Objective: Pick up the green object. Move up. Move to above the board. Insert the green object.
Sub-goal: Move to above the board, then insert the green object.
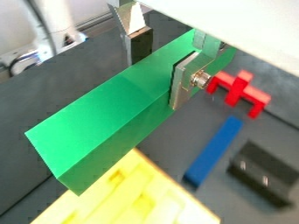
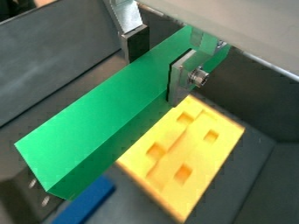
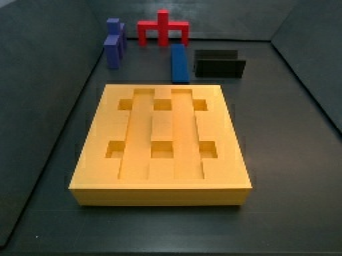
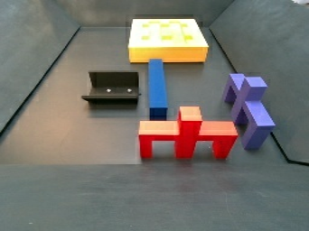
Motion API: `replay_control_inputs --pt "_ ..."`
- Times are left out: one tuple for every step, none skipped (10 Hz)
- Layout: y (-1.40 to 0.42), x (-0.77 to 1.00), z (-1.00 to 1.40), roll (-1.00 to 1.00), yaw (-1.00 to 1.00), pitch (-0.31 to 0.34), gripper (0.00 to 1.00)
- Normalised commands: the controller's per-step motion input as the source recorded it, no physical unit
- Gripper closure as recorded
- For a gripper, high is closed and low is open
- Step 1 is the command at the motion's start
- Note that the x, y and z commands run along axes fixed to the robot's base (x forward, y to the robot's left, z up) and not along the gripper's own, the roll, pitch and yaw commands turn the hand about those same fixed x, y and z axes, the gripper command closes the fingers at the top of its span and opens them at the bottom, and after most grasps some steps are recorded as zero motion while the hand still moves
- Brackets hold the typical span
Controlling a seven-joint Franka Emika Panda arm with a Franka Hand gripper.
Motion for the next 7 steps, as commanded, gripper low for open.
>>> replay_control_inputs --pt "-0.82 0.38 0.14 0.02 0.01 0.159 1.00" --pt "-0.44 0.24 0.09 0.03 0.01 0.146 1.00" --pt "-0.21 0.12 0.05 0.03 0.01 0.082 1.00" --pt "0.09 -0.03 0.00 0.00 0.00 0.000 1.00" --pt "0.16 -0.06 0.00 0.00 0.00 0.000 1.00" --pt "0.11 -0.11 -0.56 -0.17 0.04 -0.164 1.00" --pt "0.08 -0.25 -0.61 -0.15 0.07 -0.209 1.00"
